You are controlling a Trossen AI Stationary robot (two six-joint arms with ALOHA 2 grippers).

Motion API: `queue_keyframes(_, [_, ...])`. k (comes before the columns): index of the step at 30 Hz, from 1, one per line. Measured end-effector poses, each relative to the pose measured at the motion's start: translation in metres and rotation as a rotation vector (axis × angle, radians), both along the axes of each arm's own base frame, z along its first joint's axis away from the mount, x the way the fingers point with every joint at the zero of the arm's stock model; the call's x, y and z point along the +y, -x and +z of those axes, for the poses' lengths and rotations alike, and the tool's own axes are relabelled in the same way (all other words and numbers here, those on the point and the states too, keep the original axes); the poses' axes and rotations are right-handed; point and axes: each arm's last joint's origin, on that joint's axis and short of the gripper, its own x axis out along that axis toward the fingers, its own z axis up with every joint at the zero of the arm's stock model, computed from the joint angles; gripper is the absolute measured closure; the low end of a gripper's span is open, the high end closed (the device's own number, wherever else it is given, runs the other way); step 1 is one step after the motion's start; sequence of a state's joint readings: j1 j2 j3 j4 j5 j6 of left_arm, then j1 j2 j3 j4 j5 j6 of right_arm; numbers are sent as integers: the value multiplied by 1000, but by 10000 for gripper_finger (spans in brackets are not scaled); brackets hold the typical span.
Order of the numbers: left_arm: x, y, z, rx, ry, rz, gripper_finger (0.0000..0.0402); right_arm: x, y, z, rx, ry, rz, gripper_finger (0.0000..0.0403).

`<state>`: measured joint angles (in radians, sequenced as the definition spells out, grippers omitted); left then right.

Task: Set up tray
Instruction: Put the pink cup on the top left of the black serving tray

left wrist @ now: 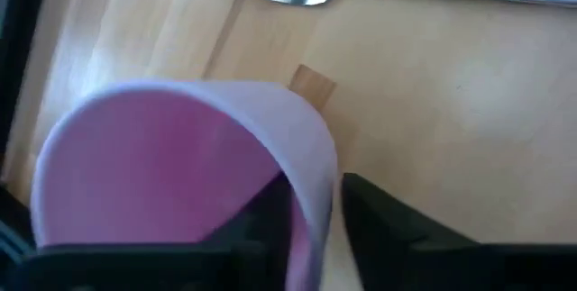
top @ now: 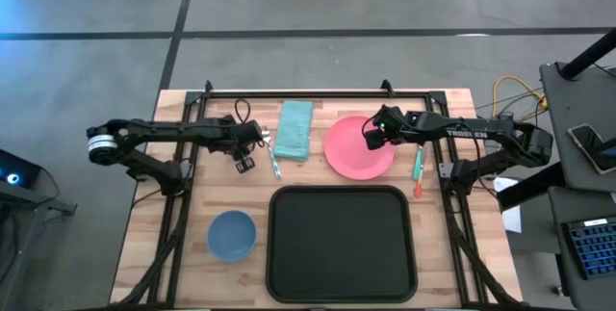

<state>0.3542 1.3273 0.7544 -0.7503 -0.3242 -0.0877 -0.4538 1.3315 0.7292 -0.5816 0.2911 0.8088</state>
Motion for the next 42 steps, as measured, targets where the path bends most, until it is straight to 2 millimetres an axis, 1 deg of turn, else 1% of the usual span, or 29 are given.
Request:
queue_keyframes(2, [0, 0, 1, -14, 9, -1, 379, 0, 0, 0, 0, -1, 0, 143])
queue_keyframes(3, [-1, 0, 2, -22, 10, -1, 389, 0, 0, 0, -1, -1, 0, 144])
queue_keyframes(7, [-4, 5, 16, -93, 30, -10, 398, 0, 0, 0, -2, -4, -1, 150])
queue_keyframes(9, [-8, 7, 34, -145, 26, -25, 399, 0, 0, 0, -3, -9, 1, 153])
queue_keyframes(11, [-14, 9, 58, -225, 4, -59, 399, 0, 0, 0, -5, -12, 3, 156])
queue_keyframes(14, [-26, 11, 94, -353, 5, -160, 400, 1, 0, 0, -6, -18, 12, 160])
queue_keyframes(16, [-37, 9, 117, -437, 13, -231, 400, 1, 0, 0, -2, -20, 32, 164])
queue_keyframes(18, [-48, 4, 132, -465, 20, -298, 400, 1, -1, 0, 1, -26, 62, 167])
queue_keyframes(20, [-60, -7, 138, -450, 33, -371, 400, 1, -1, 0, -4, -38, 73, 170])
queue_keyframes(22, [-72, -22, 139, -422, 51, -429, 400, 2, -1, 0, -6, -43, 71, 173])
queue_keyframes(24, [-82, -39, 134, -374, 77, -458, 400, 2, 0, -1, -13, -63, 56, 174])
queue_keyframes(27, [-97, -67, 123, -320, 119, -451, 401, 3, 0, -1, -31, -99, 21, 174])
queue_keyframes(30, [-112, -90, 113, -256, 157, -430, 401, 4, 1, -2, -26, -120, 14, 175])
queue_keyframes(33, [-126, -105, 101, -163, 238, -386, 401, 6, 4, -3, 5, -136, 27, 175])
queue_keyframes(35, [-136, -114, 92, -130, 277, -336, 401, 7, 6, -3, 36, -142, 59, 175])
queue_keyframes(38, [-157, -126, 90, -171, 301, -286, 401, 8, 8, -4, 83, -151, 147, 175])
queue_keyframes(40, [-171, -135, 92, -222, 329, -245, 401, 10, 12, -4, 125, -171, 192, 175])
queue_keyframes(42, [-185, -142, 89, -215, 346, -224, 401, 12, 15, -4, 149, -183, 223, 175])
